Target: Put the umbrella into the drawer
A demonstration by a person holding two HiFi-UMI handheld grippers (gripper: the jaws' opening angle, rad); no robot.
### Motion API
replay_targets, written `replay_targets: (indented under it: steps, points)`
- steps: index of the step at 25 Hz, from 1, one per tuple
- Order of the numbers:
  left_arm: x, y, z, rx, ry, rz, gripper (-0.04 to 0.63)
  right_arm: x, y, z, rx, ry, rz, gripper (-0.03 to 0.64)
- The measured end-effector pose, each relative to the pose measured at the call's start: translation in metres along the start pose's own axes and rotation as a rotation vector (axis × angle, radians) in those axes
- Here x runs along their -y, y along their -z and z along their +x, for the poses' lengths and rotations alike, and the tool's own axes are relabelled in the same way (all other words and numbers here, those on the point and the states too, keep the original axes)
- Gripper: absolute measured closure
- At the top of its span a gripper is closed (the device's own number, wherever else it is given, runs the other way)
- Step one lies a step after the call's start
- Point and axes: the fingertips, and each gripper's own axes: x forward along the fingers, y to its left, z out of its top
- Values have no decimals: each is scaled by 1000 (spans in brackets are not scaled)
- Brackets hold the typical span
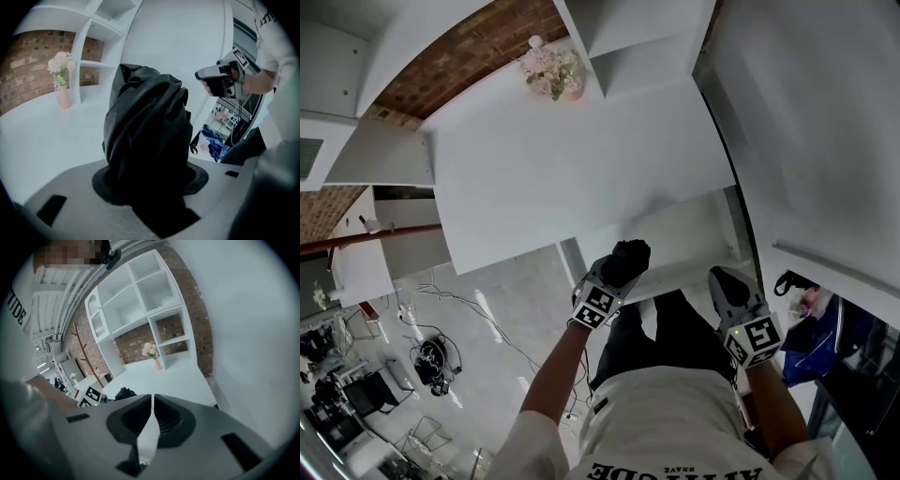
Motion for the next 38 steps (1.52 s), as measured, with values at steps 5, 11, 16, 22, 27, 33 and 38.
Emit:
replay_targets:
  steps: [5,11,16,22,27,33,38]
  points:
    - [-4,29,35,-92,0,13,351,14,8,12,-28,-15,1,581]
    - [-19,66,75,-213,-31,-16,351,27,18,26,-54,-35,13,581]
    - [-37,98,101,-299,-80,-87,351,34,22,38,-74,-50,10,581]
    - [-62,132,115,-373,-168,-180,350,42,24,52,-89,-69,12,581]
    - [-85,152,115,-412,-275,-261,350,52,28,61,-104,-83,7,581]
    - [-98,166,111,-436,-336,-315,341,59,28,69,-111,-98,9,581]
    - [-101,166,103,-442,-348,-348,326,57,22,76,-117,-121,-2,581]
